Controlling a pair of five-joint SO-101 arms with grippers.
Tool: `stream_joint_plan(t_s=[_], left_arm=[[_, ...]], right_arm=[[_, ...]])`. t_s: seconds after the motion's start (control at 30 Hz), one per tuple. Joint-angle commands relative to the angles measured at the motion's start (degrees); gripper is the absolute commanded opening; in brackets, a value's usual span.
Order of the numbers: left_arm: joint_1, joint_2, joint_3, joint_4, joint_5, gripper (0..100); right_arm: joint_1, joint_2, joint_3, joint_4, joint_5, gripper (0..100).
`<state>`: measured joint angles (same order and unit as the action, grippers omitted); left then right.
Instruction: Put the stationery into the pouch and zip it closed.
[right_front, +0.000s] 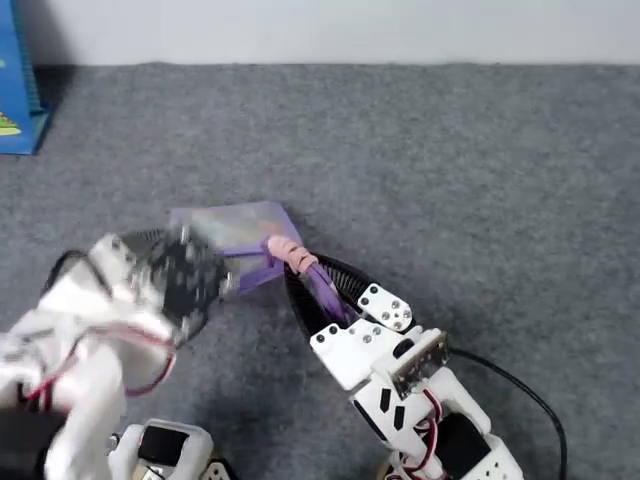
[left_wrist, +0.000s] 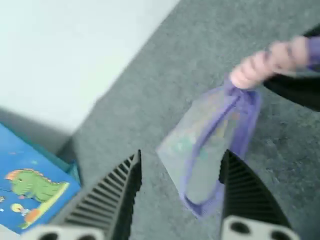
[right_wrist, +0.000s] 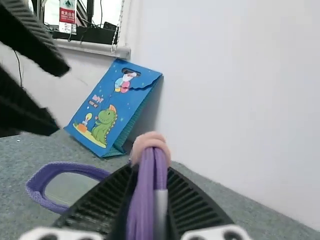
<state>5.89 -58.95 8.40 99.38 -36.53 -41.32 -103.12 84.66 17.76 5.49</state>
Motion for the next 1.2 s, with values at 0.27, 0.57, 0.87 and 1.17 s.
stream_joint_plan(t_s=[0.27, 0.57, 0.87, 1.17], left_arm=[[-5.54, -3.78, 27.74, -7.74, -2.90, 24], [-14.51, -3.43, 41.45, -31.30, -1.41, 24], [-12.57, -3.34, 45.67, -52.13, 15.12, 24], [-5.45, -3.52, 45.85, -55.82, 17.58, 24]], right_arm=[[-0.57, -0.92, -10.02, -1.98, 0.62, 0.8], [-0.57, -0.92, -13.45, 9.27, 0.62, 0.8], [-0.31, -0.92, -16.09, 24.66, 0.53, 0.8], [0.31, -0.92, -16.09, 26.95, 1.05, 0.8]])
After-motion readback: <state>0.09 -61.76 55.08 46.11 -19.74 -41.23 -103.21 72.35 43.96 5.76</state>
